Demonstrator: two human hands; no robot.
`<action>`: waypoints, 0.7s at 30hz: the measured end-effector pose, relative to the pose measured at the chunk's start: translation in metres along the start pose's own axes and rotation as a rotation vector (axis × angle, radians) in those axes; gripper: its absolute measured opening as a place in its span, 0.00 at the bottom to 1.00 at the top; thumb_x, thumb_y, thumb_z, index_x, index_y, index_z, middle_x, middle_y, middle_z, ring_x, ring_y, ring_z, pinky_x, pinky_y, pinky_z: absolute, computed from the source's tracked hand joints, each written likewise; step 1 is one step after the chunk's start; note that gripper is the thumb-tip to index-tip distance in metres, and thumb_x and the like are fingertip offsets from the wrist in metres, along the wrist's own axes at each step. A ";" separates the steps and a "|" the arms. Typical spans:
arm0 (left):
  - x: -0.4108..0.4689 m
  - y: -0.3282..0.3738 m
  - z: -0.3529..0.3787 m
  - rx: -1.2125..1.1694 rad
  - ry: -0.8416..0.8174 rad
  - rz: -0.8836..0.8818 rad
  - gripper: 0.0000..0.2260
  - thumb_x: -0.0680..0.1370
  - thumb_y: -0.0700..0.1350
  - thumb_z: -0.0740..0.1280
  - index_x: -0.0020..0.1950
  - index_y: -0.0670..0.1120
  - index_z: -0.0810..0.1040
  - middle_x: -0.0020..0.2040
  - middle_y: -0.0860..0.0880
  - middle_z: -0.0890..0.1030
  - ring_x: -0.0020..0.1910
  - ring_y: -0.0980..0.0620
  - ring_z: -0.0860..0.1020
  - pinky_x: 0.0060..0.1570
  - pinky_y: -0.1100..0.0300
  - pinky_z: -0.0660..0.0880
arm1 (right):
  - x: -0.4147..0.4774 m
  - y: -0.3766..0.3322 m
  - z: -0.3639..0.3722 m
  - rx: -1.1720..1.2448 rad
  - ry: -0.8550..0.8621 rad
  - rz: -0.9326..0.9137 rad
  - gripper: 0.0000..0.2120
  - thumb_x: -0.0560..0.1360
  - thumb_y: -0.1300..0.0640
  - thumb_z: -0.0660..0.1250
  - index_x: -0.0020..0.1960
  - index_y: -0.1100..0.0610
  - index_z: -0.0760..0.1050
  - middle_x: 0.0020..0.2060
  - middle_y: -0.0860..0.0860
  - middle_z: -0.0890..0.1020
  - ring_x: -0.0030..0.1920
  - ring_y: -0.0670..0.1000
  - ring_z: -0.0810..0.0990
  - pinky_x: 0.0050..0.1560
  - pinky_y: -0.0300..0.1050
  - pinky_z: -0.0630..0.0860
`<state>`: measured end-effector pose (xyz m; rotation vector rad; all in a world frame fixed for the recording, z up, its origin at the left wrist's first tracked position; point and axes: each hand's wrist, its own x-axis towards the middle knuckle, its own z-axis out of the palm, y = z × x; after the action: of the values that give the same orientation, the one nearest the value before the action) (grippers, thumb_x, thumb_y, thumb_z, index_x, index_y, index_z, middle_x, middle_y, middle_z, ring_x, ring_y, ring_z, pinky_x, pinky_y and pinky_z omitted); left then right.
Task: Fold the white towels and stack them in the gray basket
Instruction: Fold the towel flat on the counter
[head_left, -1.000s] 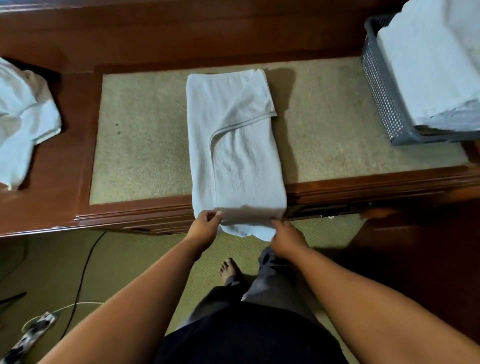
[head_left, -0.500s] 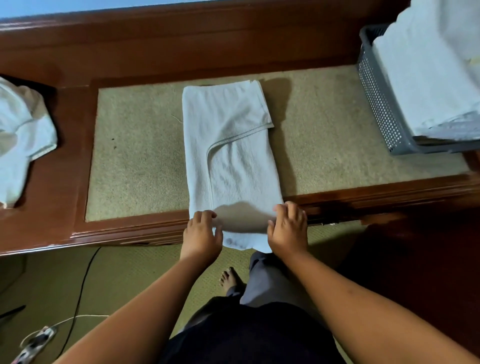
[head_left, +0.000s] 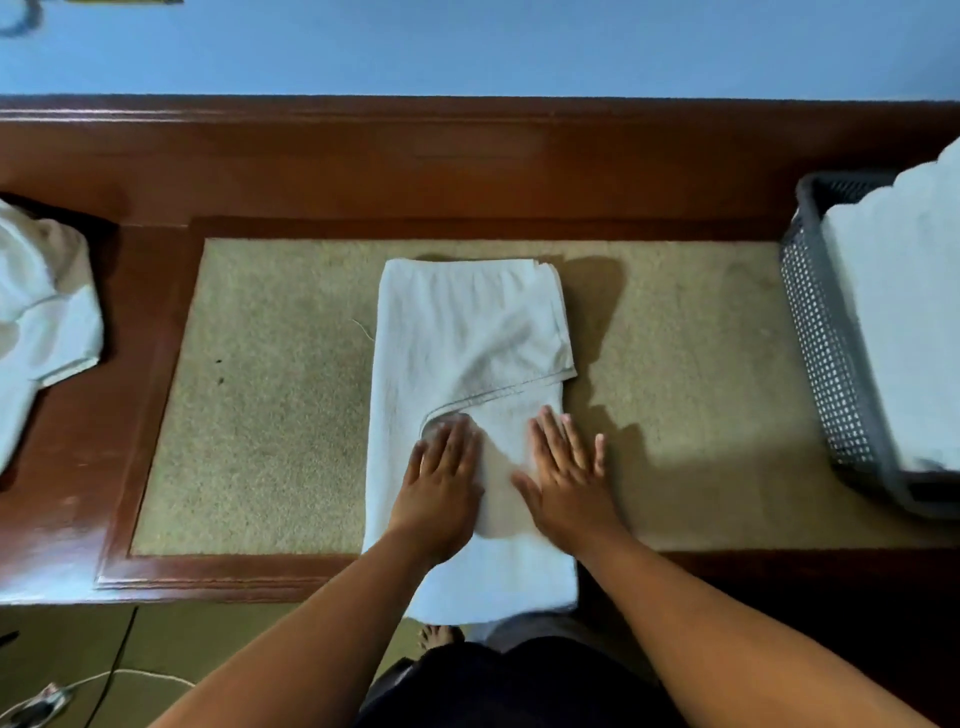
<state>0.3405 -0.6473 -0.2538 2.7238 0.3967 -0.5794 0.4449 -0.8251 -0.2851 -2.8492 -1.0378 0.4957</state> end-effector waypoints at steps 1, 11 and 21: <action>0.017 0.001 -0.009 0.012 0.023 -0.036 0.32 0.80 0.57 0.39 0.83 0.48 0.41 0.83 0.47 0.44 0.82 0.45 0.44 0.76 0.50 0.31 | 0.016 0.003 -0.006 -0.008 -0.007 -0.004 0.34 0.81 0.35 0.45 0.81 0.52 0.53 0.81 0.50 0.52 0.81 0.53 0.49 0.76 0.66 0.46; 0.210 -0.046 -0.083 -0.099 0.159 -0.383 0.29 0.83 0.63 0.45 0.81 0.61 0.36 0.82 0.49 0.35 0.81 0.47 0.37 0.75 0.37 0.36 | 0.228 0.018 -0.065 0.040 0.070 -0.044 0.35 0.80 0.35 0.48 0.82 0.50 0.48 0.81 0.50 0.47 0.80 0.59 0.47 0.75 0.67 0.49; 0.183 -0.074 -0.090 -0.406 0.323 -0.590 0.46 0.76 0.70 0.62 0.83 0.49 0.44 0.82 0.42 0.49 0.80 0.39 0.53 0.76 0.42 0.53 | 0.250 0.012 -0.079 0.323 0.074 0.204 0.41 0.77 0.37 0.62 0.82 0.53 0.48 0.78 0.60 0.55 0.76 0.65 0.57 0.73 0.58 0.58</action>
<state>0.5074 -0.5101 -0.2745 2.2811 1.2709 -0.1542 0.6574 -0.6716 -0.2816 -2.6693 -0.5937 0.5147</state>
